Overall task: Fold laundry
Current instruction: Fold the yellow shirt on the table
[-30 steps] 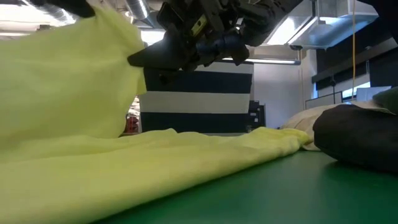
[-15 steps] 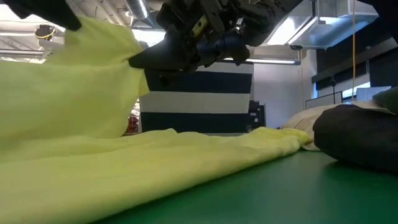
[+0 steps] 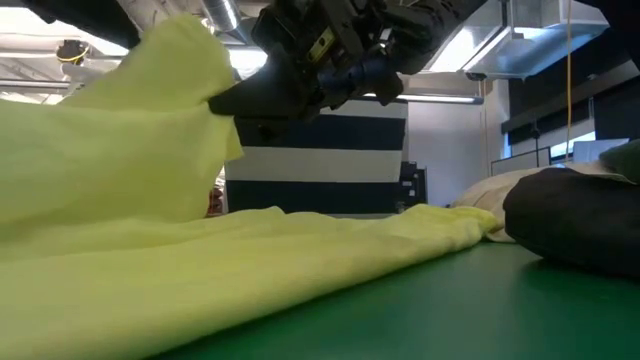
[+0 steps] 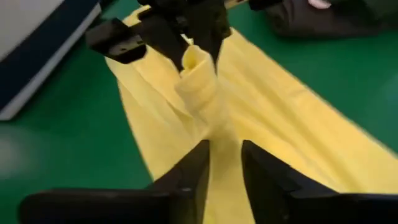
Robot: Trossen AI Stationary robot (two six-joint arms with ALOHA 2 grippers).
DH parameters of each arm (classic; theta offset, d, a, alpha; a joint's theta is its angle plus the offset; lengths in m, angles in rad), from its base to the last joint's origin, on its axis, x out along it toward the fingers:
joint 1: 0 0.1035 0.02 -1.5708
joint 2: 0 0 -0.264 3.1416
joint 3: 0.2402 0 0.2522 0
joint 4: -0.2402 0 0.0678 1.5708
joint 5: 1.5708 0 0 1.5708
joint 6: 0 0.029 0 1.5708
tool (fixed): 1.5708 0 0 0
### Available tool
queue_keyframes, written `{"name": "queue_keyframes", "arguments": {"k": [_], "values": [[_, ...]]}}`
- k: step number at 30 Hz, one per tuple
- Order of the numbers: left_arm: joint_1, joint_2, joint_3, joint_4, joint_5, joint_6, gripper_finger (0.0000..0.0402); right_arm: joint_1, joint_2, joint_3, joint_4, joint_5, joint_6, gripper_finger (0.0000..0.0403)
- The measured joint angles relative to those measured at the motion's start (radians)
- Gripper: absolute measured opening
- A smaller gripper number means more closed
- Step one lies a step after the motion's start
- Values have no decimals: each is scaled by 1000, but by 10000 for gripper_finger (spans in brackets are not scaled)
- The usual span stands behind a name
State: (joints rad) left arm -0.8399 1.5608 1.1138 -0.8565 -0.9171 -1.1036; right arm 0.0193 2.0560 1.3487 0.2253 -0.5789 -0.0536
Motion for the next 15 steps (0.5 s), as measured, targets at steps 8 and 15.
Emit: {"name": "queue_keyframes", "arguments": {"k": [8,15], "values": [[4,-8,0,-169,71,-103,159,9,0,0,-61,-2,-5,9],[-106,-8,-50,-275,-131,-295,187,35,0,0,-65,-15,-32,10]]}}
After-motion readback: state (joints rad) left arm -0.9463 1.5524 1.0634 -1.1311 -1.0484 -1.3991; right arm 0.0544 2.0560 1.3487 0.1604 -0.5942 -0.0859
